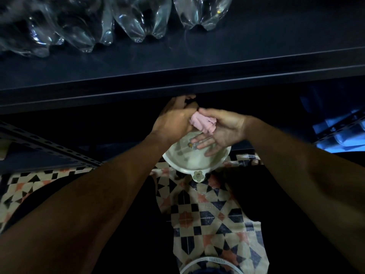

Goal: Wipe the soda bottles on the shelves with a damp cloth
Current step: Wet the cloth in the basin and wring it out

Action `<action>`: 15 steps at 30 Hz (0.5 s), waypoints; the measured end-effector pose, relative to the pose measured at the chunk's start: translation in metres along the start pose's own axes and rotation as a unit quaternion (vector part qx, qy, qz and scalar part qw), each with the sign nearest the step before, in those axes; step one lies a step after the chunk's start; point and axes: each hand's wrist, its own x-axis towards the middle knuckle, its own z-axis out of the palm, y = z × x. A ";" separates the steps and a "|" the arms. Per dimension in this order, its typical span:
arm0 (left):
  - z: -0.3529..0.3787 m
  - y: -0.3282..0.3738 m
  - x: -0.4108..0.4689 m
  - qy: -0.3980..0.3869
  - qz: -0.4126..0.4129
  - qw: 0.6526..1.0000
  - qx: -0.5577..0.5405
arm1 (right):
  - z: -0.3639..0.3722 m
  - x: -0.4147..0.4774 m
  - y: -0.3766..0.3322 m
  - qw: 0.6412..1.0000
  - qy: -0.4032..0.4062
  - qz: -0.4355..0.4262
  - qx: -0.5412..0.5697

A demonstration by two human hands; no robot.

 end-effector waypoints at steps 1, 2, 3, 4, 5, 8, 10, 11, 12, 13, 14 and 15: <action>-0.001 0.003 0.001 -0.006 -0.004 1.000 -0.003 | 0.003 0.001 0.003 0.999 -0.024 -0.002 0.024; -0.001 0.005 0.002 -0.010 -0.008 1.000 -0.007 | 0.006 0.003 0.006 0.998 -0.041 -0.009 0.047; -0.001 0.008 0.002 -0.010 -0.008 1.000 -0.013 | 0.011 0.004 0.007 0.996 -0.060 -0.019 0.069; 0.000 0.010 0.003 -0.006 -0.004 1.000 -0.016 | 0.016 0.005 0.008 0.993 -0.081 -0.032 0.085; -0.001 0.011 0.004 0.000 0.003 1.000 -0.017 | 0.021 0.004 0.006 0.989 -0.100 -0.044 0.098; -0.004 0.014 0.007 0.001 -0.006 1.000 -0.009 | 0.027 -0.001 0.000 0.980 -0.122 -0.073 0.140; -0.013 0.018 0.009 0.003 -0.013 1.000 -0.006 | 0.023 -0.004 -0.002 0.969 -0.136 -0.076 0.193; -0.016 0.020 0.009 0.004 -0.004 1.000 -0.014 | 0.020 -0.005 -0.002 0.961 -0.143 -0.075 0.223; -0.018 0.023 0.009 0.003 0.007 1.000 -0.018 | 0.018 -0.005 -0.001 0.955 -0.151 -0.074 0.246; -0.018 0.026 0.009 0.000 0.017 1.000 -0.017 | 0.017 -0.005 0.000 0.950 -0.158 -0.068 0.262; -0.017 0.029 0.008 -0.005 0.021 1.000 -0.011 | 0.017 -0.004 0.002 0.946 -0.168 -0.059 0.273; -0.014 0.031 0.008 -0.008 0.025 1.000 -0.006 | 0.020 -0.004 0.003 0.942 -0.178 -0.052 0.279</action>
